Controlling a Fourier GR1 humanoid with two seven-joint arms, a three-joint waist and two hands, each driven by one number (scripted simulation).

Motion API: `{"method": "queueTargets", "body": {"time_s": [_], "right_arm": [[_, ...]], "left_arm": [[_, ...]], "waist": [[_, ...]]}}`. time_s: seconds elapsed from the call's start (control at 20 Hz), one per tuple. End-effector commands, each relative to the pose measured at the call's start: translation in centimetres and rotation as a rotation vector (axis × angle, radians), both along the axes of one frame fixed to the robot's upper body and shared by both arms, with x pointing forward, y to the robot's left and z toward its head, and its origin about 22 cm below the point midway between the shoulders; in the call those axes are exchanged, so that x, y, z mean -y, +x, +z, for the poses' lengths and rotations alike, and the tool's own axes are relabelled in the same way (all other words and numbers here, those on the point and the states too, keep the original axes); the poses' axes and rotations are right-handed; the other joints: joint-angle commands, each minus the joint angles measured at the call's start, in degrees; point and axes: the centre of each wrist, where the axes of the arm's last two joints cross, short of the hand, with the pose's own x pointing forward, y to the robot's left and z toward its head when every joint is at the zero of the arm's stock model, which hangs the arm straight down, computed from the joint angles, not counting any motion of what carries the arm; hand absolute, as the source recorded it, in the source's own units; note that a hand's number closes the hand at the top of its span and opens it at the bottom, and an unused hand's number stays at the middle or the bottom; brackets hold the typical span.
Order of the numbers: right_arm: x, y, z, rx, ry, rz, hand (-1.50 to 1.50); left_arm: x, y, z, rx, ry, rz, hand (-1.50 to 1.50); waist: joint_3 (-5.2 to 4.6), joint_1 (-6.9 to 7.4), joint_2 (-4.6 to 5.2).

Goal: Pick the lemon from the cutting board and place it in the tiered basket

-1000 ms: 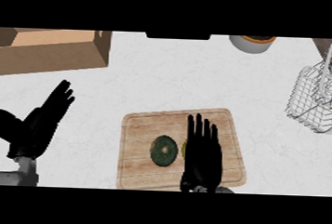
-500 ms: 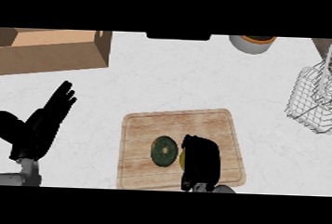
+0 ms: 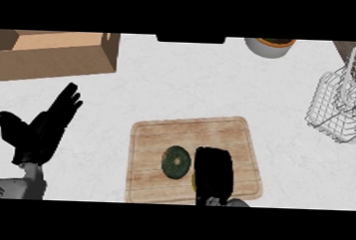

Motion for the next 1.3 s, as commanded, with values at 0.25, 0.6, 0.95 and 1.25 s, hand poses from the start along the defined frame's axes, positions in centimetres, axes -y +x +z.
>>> {"method": "queueTargets", "body": {"time_s": [0.25, 0.6, 0.95, 1.25], "right_arm": [[19.7, 1.4, 0.8, 0.188, -0.183, -0.193, 1.5], [28.2, 2.9, 7.7, 0.554, 0.006, -0.248, 1.5], [34.4, 2.2, 13.2, 0.787, 0.256, -0.178, 1.5], [42.5, -0.5, 17.1, 0.775, 0.414, -0.09, 1.5]], "left_arm": [[-2.3, -1.5, -0.5, -0.017, -0.002, 0.083, 0.0], [-3.5, -2.3, -1.0, -0.037, -0.002, 0.147, 0.0], [-3.2, -3.0, -1.1, -0.039, -0.003, 0.135, 0.0], [-1.9, -3.1, -1.9, -0.016, 0.009, 0.082, 0.0]], "waist": [[0.52, -5.9, -0.37], [0.99, -8.53, -1.27], [0.9, -7.22, -1.19], [0.49, -4.96, -0.15]]}}
